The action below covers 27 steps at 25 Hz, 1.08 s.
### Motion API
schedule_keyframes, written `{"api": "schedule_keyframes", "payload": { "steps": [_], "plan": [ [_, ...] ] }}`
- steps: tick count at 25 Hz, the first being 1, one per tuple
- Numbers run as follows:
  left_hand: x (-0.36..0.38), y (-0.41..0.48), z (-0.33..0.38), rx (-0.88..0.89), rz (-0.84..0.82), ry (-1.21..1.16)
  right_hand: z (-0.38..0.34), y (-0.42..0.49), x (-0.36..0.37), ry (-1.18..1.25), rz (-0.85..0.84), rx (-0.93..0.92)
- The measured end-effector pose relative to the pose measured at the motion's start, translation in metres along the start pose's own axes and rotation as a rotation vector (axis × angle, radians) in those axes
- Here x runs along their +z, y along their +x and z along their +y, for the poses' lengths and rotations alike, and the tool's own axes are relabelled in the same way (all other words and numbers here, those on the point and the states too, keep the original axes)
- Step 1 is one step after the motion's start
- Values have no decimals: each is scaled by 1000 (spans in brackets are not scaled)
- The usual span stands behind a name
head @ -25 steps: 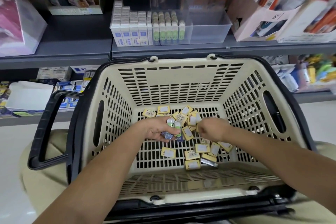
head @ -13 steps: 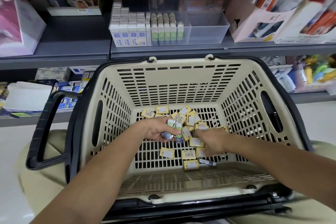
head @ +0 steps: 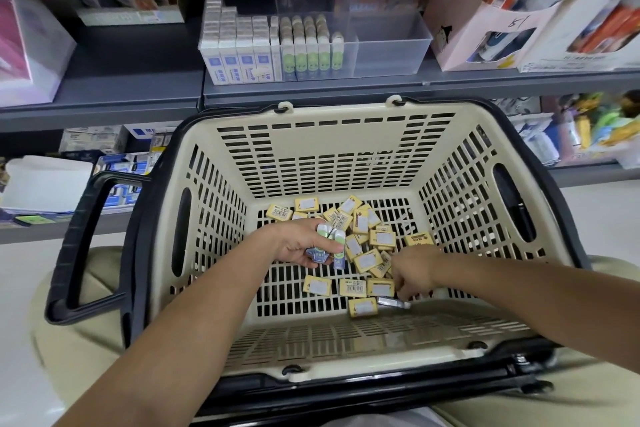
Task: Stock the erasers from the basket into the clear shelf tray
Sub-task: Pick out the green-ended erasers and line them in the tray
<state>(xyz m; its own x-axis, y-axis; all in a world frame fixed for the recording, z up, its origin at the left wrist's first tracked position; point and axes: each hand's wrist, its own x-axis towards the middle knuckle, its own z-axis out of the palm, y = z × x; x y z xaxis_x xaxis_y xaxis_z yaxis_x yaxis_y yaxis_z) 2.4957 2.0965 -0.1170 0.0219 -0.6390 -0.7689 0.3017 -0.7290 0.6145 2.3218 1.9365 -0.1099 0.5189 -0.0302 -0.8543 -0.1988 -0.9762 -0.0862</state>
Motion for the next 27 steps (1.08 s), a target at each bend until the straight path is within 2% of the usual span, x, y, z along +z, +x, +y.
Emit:
{"api": "schedule_keyframes", "payload": {
  "steps": [3, 6, 8, 10, 15, 20, 27],
  "plan": [
    [0, 0, 1, 4, 12, 1, -11, 5, 14, 26, 85, -19],
    [1, -3, 3, 7, 3, 0, -21, 9, 16, 9, 46, -70],
    [1, -5, 4, 3, 2, -42, -17, 9, 7, 126, -30, -93],
    [0, -6, 7, -1, 22, -110, -13, 8, -5, 272, -33, -97],
    [2, -11, 15, 83, 108, -113, -21, 9, -31, 669, 229, -164],
    [4, -21, 32, 220, 187, -59, -15, -4, -69, 954, 505, -188],
    [4, -55, 93, 545, 278, 1, 12, -48, -131, 963, 769, -335]
  ]
}}
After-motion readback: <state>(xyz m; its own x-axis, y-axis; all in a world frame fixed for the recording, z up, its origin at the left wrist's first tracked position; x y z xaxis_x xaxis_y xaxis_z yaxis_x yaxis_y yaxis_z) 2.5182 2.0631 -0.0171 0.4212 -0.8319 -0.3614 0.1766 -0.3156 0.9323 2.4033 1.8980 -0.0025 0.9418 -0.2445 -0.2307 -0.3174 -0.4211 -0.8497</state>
